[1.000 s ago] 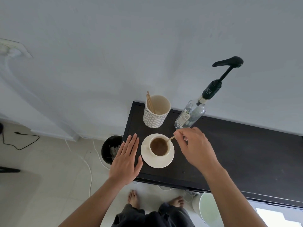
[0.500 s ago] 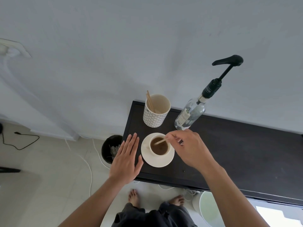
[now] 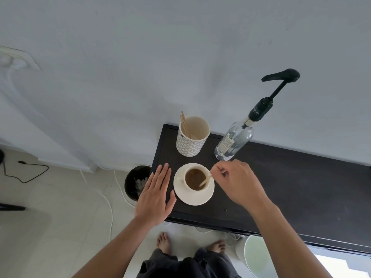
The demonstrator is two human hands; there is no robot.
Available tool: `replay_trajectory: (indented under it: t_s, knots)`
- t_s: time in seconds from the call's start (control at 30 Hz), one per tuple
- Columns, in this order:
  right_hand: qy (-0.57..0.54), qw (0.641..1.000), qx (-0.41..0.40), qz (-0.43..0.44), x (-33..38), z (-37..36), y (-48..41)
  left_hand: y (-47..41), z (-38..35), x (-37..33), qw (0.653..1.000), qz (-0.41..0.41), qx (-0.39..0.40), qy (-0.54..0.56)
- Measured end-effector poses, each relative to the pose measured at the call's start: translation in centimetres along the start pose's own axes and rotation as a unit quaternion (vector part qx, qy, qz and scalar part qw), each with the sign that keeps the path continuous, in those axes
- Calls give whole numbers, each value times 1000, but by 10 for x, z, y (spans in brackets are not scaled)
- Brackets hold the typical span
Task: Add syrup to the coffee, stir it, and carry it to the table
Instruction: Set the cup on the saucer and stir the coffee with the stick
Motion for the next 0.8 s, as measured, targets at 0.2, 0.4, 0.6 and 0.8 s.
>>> replay_trajectory:
  t_s: [0.2,0.4,0.6,0.8]
  knots:
    - [-52,998,-18,20,5,5,0,0,1,-1,1000,0,1,2]
    - [49,998,-27,-5,-1,8,1,-1,3,-1,1000,1,2,2]
    - [-80,997,-9,-7,4,-2,7,0,1,-2,1000,0,1,3]
    - [46,997,-63,-23,-4,3,6,-1,0,0,1000,-1,3,-2]
Point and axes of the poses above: each hand's wrist, its own y-axis away from the middle knuckle, its own z-axis out of the back of the hand, x = y × z, the point moved 4 cm from there along -y, towards the middle knuckle, and after that the axes turned 12 degrees about -y, right-handed, at the moved point
